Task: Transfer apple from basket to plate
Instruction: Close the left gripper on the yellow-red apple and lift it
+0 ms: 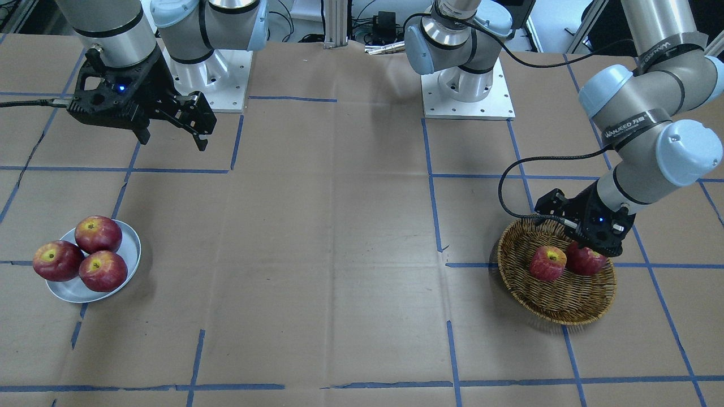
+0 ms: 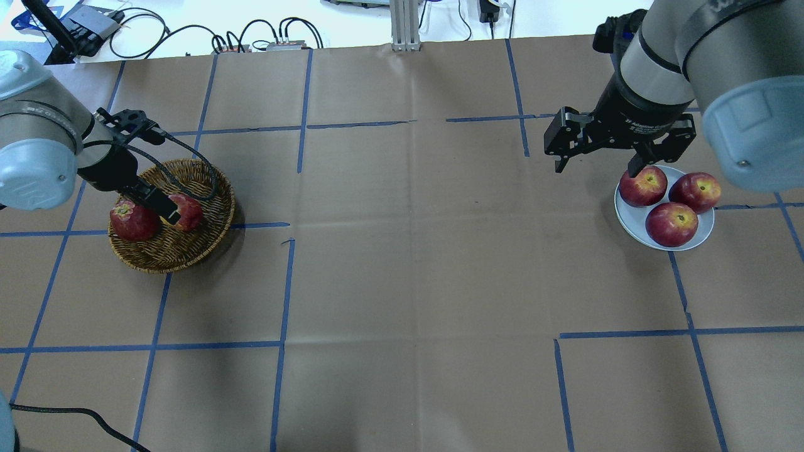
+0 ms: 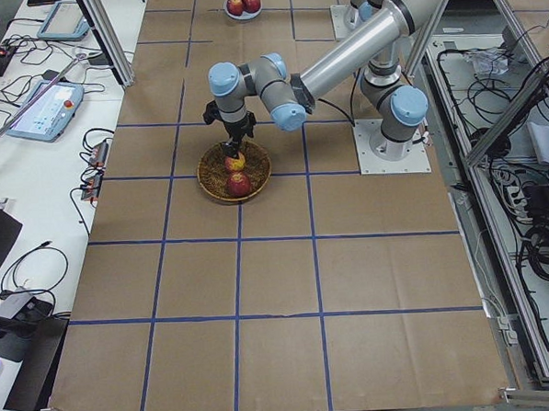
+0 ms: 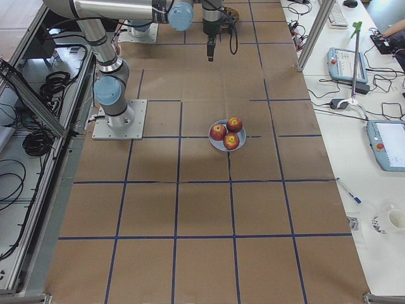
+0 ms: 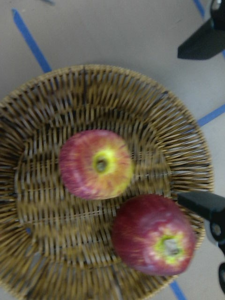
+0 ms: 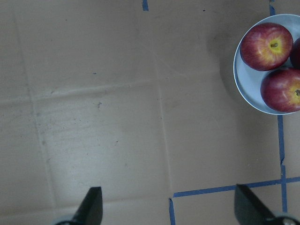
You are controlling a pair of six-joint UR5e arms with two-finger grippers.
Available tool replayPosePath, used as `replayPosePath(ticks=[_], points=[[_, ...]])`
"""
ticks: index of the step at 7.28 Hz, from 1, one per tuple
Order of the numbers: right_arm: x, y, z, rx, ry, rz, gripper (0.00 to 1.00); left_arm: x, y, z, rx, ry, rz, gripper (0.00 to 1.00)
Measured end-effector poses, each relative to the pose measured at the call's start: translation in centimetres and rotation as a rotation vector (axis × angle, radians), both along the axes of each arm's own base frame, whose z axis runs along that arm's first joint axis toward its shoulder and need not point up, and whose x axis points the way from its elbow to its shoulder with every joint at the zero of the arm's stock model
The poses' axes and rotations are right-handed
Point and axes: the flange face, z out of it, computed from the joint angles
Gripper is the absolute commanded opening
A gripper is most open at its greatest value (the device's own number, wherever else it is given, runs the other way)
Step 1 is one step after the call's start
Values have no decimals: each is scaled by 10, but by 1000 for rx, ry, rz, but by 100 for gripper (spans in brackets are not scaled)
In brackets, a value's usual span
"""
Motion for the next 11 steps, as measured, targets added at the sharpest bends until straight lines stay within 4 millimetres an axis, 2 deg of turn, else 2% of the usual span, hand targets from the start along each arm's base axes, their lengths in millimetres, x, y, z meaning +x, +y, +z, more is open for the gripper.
replayPosePath(ticks=[3,7,8,9,10,11], points=[[0,0,0,0,0,0,100,2,-18,-26,-30,-10,-8,98],[0,0,0,0,1,1,100,7,-30,-61,7,4,-10,98],[0,0,0,1,1,1,100,7,-31,-68,16,8,-9,88],[0,0,0,0,1,1,100,7,-31,-73,22,14,-10,66],[0,0,0,0,1,1,100,6,-32,-75,23,18,-13,56],[0,0,0,0,1,1,100,5,-33,-76,20,19,-16,40]])
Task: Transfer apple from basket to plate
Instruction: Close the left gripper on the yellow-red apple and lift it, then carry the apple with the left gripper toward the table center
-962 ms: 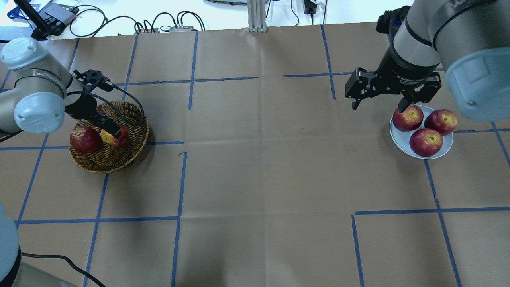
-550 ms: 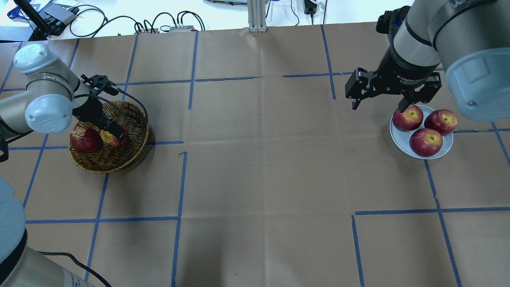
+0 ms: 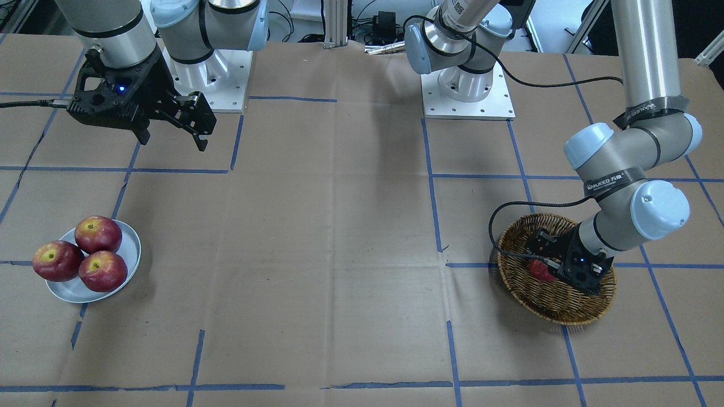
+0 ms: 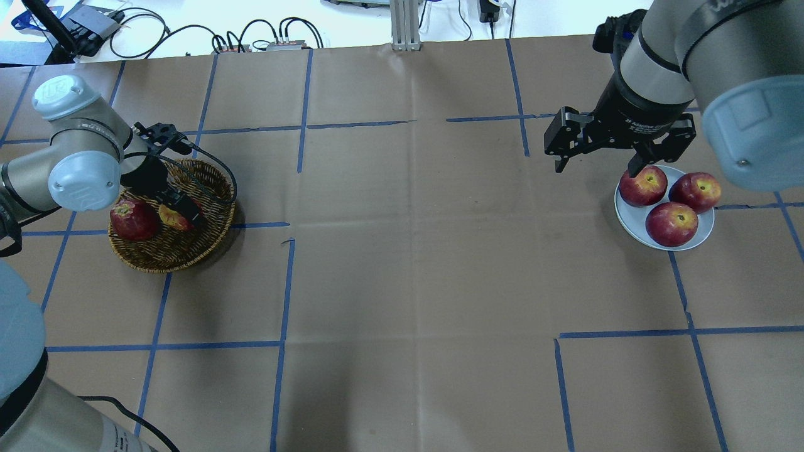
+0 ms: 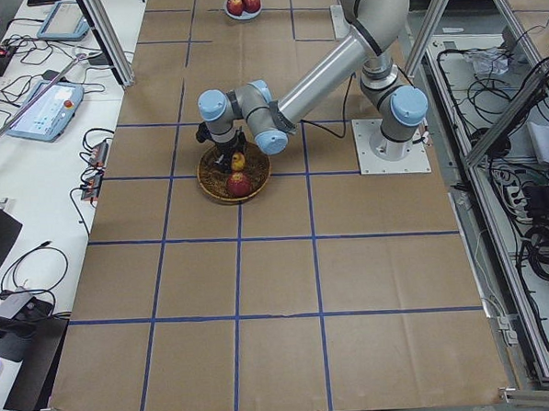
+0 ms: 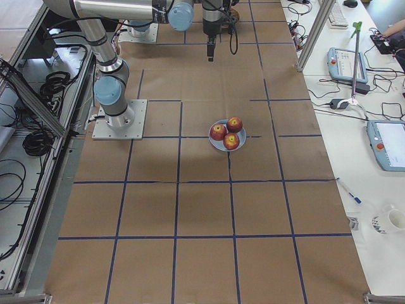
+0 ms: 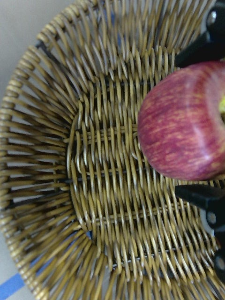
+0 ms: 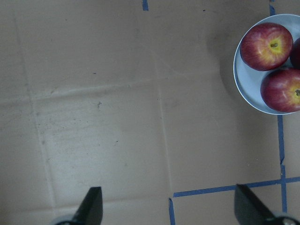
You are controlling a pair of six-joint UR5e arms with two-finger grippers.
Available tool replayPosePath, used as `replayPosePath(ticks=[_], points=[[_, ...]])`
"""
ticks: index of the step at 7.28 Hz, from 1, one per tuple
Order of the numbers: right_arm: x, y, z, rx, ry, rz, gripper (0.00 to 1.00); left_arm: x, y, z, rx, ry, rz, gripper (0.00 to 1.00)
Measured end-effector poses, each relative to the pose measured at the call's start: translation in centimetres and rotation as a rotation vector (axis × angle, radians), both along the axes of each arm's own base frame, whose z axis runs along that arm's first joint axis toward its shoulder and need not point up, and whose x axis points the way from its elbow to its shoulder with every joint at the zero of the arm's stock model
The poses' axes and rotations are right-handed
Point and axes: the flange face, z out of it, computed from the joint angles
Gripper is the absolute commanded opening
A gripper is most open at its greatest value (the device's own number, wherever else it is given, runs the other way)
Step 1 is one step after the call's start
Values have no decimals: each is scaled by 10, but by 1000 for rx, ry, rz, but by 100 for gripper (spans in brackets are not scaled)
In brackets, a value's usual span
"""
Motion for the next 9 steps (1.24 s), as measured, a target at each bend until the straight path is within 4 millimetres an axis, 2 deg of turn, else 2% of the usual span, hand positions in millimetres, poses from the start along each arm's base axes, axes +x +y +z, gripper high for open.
replayPosePath(ticks=[2,3,4,6,7,9], points=[[0,0,0,1,0,-1,100,-5,-2,6,-17,-8,-8,40],[0,0,0,1,0,0,100,-19,-7,19,-37,-19,-23,40],[0,0,0,1,0,0,100,-56,-15,41,-59,-37,-22,40],[0,0,0,1,0,0,100,-160,-20,82,-96,-57,68,42],[0,0,-1,1,0,0,100,-212,-17,91,-108,-60,120,43],[0,0,0,1,0,0,100,-305,0,86,-102,-60,235,45]])
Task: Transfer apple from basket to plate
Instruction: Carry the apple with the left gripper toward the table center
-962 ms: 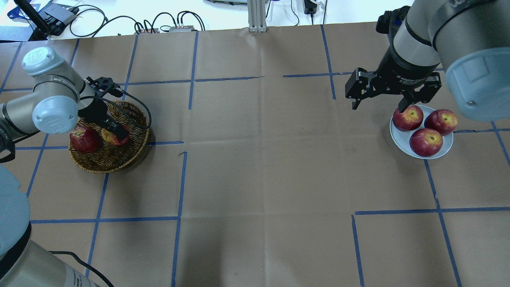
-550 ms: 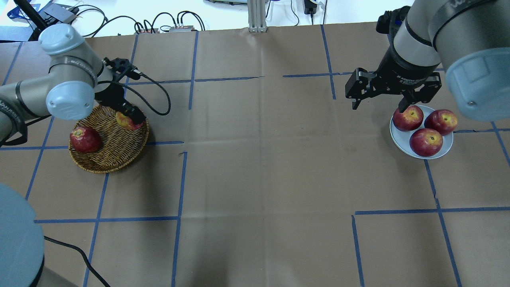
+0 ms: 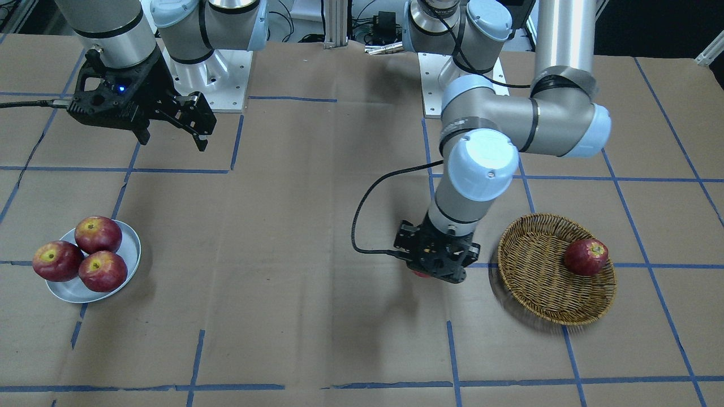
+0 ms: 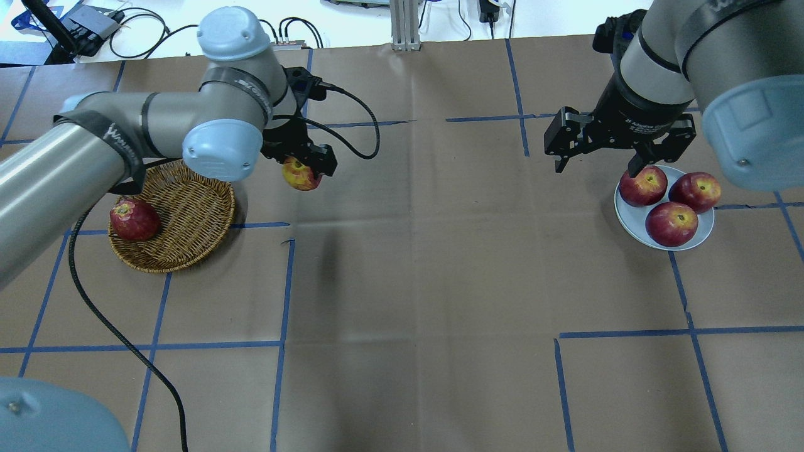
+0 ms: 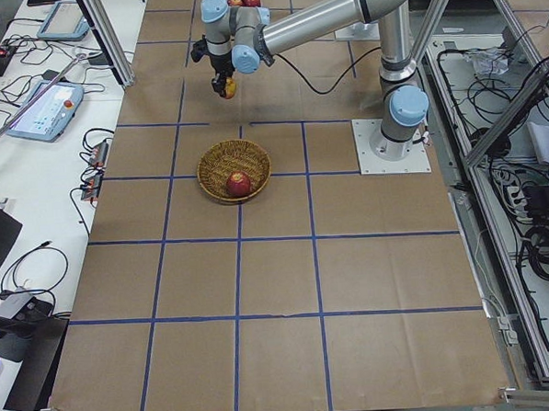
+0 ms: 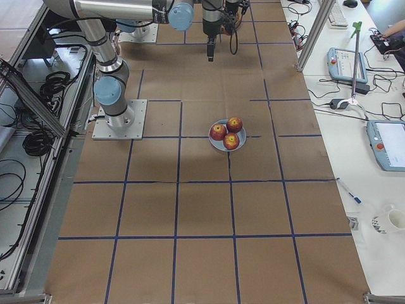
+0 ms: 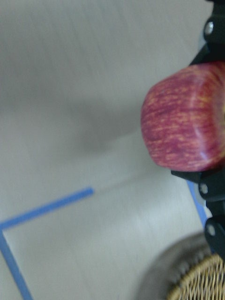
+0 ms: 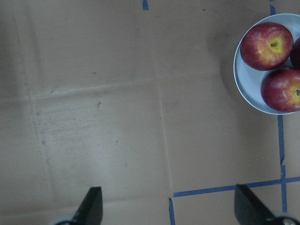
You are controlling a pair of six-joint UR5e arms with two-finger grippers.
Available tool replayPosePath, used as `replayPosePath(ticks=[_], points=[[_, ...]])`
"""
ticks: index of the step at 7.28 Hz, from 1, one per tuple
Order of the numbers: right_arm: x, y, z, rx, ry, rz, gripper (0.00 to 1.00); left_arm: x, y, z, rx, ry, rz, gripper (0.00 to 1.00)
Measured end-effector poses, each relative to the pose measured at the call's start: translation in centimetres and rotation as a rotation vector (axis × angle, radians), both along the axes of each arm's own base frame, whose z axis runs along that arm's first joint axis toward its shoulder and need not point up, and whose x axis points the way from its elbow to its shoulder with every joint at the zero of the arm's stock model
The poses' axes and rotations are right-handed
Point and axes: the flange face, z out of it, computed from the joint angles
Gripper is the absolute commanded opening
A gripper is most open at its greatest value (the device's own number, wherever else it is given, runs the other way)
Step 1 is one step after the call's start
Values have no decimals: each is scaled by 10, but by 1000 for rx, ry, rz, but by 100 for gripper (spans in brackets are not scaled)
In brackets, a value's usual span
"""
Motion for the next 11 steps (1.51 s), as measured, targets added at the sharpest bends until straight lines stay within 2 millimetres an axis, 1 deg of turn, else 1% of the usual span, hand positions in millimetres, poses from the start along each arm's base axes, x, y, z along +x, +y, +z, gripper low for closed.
replayPosePath(ticks=[1,2,3,4,5,6,7,8,10,11], points=[[0,0,0,0,0,-1,100,-40,9,-11,8,0,38,45],[0,0,0,0,0,-1,100,-74,16,-22,14,-1,55,45],[-1,0,0,0,0,-1,100,-99,20,-33,16,-2,60,45],[-1,0,0,1,0,-1,100,-120,23,-45,22,-3,55,45],[-1,0,0,1,-1,-1,100,-136,26,-59,27,-5,52,45],[-1,0,0,1,0,-1,100,-145,28,-69,28,-6,53,46],[-1,0,0,1,0,-1,100,-149,29,-76,33,-7,58,49],[-1,0,0,1,-1,-1,100,-152,30,-82,39,-9,63,50],[-1,0,0,1,-1,-1,100,-156,32,-88,45,-7,74,68],[-1,0,0,1,-1,-1,100,-157,34,-91,51,-7,76,87]])
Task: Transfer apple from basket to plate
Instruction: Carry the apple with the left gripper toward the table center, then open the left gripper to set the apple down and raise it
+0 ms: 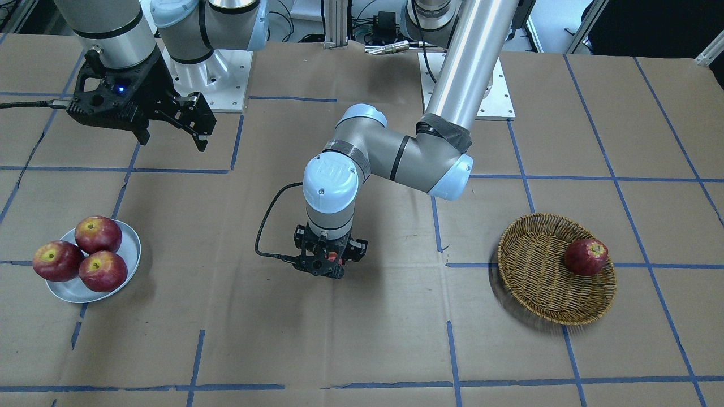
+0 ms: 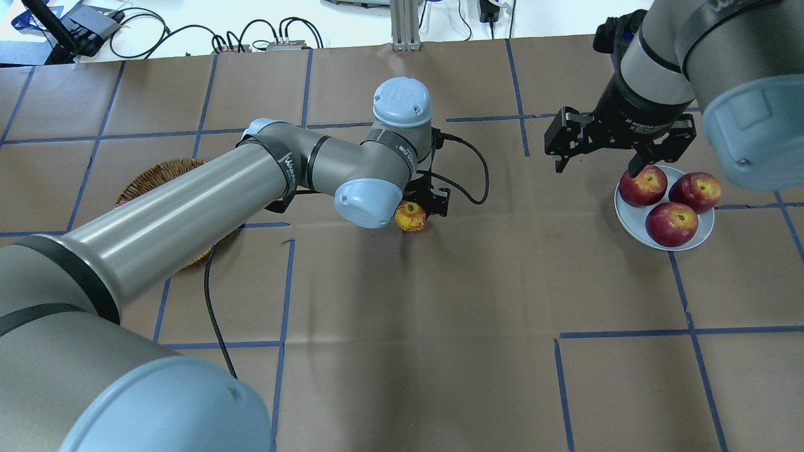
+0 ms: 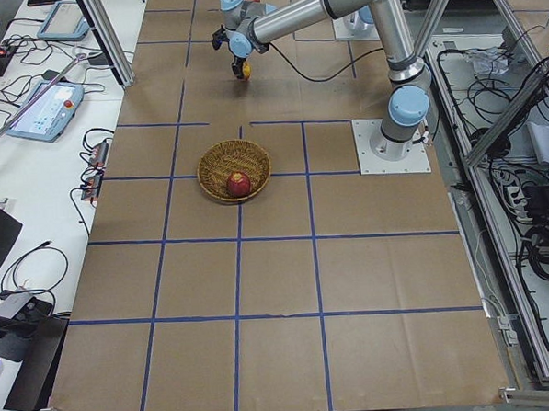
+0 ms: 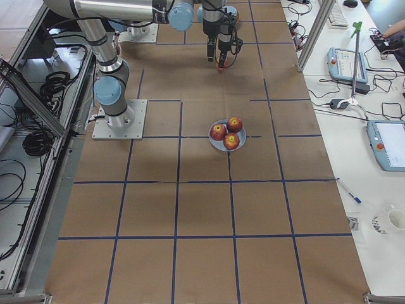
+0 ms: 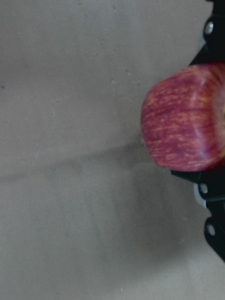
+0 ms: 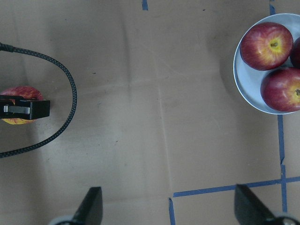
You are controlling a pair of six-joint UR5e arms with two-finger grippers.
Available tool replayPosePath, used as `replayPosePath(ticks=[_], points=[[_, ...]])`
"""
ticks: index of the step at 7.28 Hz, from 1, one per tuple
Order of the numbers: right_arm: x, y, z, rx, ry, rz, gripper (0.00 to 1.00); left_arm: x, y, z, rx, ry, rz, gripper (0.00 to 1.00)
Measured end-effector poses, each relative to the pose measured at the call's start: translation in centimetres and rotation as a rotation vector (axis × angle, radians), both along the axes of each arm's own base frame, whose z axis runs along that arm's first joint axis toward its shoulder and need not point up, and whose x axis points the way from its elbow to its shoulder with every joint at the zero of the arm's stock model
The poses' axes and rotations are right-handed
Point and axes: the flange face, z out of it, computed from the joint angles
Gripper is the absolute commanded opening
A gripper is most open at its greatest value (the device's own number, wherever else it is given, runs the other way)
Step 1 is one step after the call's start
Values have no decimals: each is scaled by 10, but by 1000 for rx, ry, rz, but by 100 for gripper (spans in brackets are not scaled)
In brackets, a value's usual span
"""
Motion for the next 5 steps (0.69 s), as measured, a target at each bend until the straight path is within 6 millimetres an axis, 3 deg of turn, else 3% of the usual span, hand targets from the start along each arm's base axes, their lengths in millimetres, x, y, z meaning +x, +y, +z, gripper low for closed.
replayPosePath(ticks=[1,3,5], points=[[0,0,0,0,0,0,100,0,1,-3,5,0,0,96],[0,0,0,1,0,0,100,-1,0,-2,5,-3,0,99],[0,0,0,1,0,0,100,0,-3,24,-15,8,3,99]])
